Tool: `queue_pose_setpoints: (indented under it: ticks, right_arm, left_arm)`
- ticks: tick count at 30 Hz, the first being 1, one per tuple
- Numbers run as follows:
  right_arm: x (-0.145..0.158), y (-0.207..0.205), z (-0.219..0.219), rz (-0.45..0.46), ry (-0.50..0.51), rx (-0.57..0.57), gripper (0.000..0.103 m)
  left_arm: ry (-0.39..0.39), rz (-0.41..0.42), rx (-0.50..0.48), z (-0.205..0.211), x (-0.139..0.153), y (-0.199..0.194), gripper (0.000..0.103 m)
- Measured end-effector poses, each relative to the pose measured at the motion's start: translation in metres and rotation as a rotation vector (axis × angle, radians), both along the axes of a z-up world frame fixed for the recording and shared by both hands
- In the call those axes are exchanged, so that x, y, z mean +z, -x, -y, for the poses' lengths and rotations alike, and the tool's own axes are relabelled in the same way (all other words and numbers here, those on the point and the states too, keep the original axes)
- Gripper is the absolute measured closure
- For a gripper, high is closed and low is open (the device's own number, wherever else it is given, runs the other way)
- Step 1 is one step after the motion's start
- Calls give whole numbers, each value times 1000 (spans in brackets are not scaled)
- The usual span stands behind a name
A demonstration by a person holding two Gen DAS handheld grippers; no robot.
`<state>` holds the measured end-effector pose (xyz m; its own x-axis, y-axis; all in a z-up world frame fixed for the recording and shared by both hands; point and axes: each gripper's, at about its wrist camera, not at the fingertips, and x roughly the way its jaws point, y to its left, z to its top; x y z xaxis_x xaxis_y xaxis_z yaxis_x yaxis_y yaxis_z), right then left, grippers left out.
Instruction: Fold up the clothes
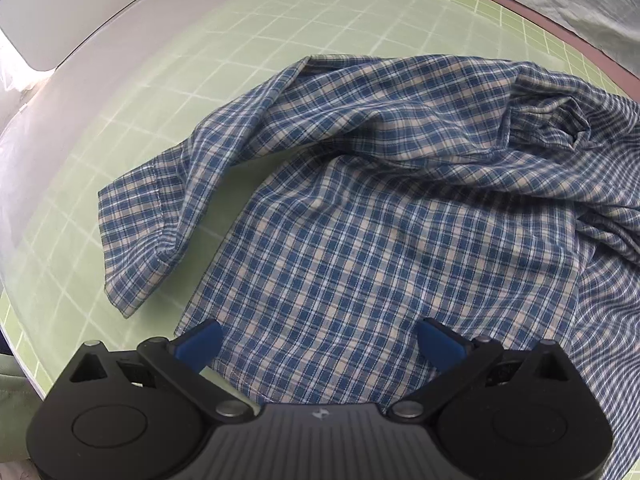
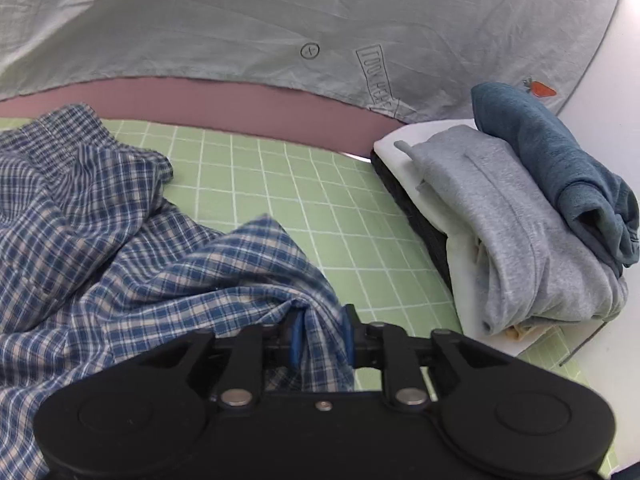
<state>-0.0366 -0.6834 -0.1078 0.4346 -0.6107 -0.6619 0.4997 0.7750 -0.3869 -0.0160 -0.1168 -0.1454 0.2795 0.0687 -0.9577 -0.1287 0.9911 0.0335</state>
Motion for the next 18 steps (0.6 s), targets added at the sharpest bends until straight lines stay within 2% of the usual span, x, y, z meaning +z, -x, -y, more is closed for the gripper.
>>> queue_pose_setpoints:
  ticks: [2,4,5,12,15,18]
  right_arm:
    - [-3,5,-10,-2,-22,-12,68]
    - [-3,20,-30,22,-50,-23,44]
    - [-3,28,-40,34,-66,-29,41]
    - [-1,84,-106,98,-244,-61,31]
    - [-6,98,-137,107,-315,-51,31]
    - [-12,103,-160,108,-362,-51,31]
  left_arm:
    - [4,-3,-3,-1,0,0,0]
    - [5,-4,-15,-2,1,-1,0]
    - [3,-2,-23,-2,1,-2,0]
    - [9,82,-39,-16,23,-6,0]
    - [24,102,-56,-26,27,-12,2]
    - [36,110,-74,-33,28,-18,11]
